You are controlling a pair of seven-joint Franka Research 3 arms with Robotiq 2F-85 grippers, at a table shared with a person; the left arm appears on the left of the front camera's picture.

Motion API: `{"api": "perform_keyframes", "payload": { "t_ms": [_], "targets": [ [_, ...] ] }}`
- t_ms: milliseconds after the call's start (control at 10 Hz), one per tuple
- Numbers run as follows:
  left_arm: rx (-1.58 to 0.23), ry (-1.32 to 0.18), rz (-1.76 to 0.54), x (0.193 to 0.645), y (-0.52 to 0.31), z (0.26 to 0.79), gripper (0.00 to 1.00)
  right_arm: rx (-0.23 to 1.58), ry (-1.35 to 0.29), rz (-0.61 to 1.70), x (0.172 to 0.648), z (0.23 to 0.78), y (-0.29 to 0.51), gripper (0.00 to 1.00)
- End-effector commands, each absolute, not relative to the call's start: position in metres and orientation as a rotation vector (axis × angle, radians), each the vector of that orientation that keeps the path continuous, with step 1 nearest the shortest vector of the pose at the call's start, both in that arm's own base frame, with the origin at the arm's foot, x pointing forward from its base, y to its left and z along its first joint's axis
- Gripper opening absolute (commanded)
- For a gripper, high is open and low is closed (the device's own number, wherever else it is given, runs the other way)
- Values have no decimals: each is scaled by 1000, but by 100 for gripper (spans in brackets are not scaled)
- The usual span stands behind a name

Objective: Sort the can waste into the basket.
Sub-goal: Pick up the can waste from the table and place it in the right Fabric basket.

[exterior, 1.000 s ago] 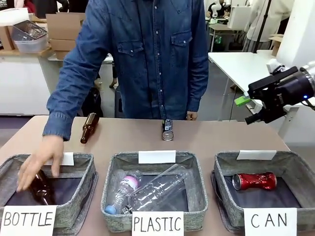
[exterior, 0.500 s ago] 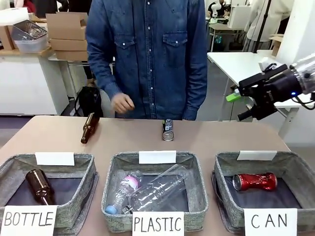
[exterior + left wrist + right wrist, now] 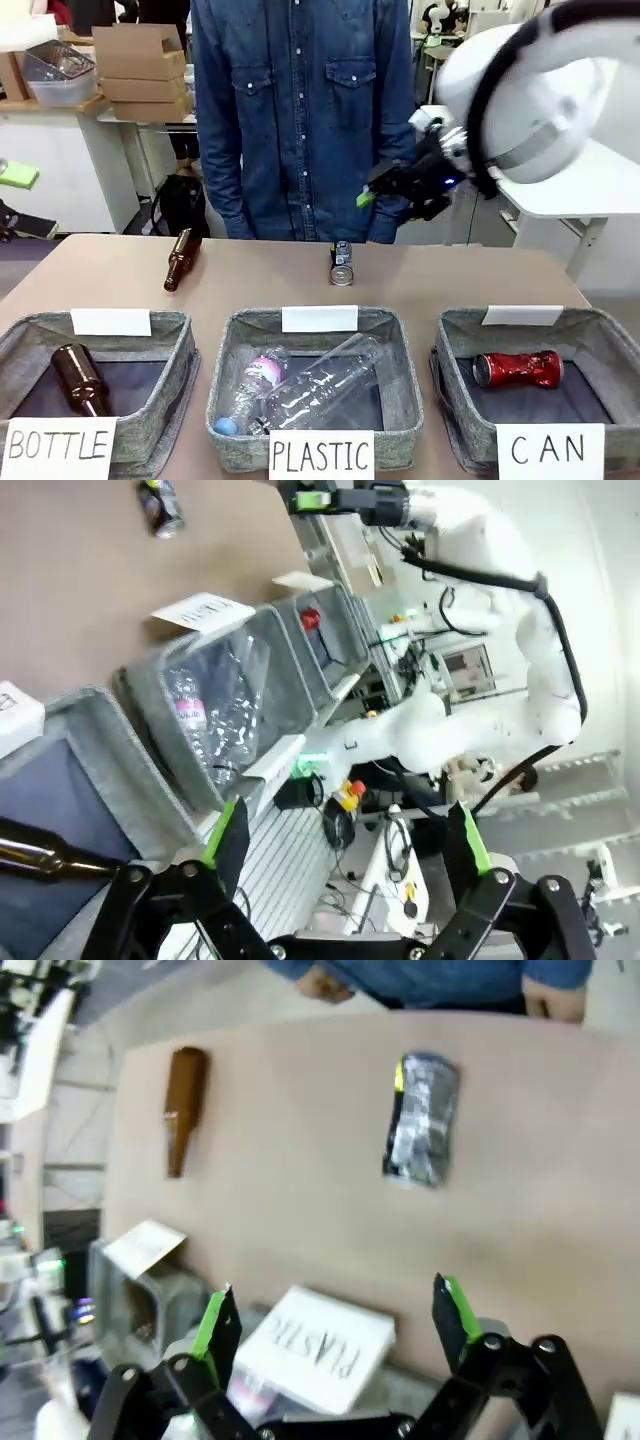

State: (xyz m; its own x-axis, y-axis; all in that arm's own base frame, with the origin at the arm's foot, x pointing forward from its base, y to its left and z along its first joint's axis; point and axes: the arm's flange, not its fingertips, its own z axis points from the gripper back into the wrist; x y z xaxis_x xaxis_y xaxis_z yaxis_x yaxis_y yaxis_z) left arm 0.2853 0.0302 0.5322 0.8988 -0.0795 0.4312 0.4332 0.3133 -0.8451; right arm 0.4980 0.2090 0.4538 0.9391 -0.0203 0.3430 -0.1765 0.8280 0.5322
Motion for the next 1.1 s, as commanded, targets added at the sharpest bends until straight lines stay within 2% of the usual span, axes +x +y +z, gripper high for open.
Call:
{"api": "perform_keyframes", "payload": {
  "t_ms": [0, 200, 300, 400, 500, 600, 1000],
  "targets": [
    [-1169, -404, -339, 279, 48, 548, 100, 382, -355, 104, 564, 423, 254, 100],
    [-1169, -404, -339, 279, 48, 548, 100, 278, -196, 112, 565, 397, 273, 100],
    [-1169, -404, -339, 279, 48, 548, 100, 435, -349, 149, 548, 400, 257, 100],
    [-1169, -404, -339, 279, 48, 548, 100, 435, -349, 149, 548, 400, 257, 100],
    [-1169, -404, -339, 279, 48, 548, 100, 347, -291, 146, 559, 368, 265, 100],
    [-1169, -404, -339, 279, 48, 548, 100, 320, -337, 132, 566, 361, 278, 100],
    [-1169, -404, -339, 279, 48, 548, 100, 160, -279, 96, 616, 312, 318, 100]
  ]
}}
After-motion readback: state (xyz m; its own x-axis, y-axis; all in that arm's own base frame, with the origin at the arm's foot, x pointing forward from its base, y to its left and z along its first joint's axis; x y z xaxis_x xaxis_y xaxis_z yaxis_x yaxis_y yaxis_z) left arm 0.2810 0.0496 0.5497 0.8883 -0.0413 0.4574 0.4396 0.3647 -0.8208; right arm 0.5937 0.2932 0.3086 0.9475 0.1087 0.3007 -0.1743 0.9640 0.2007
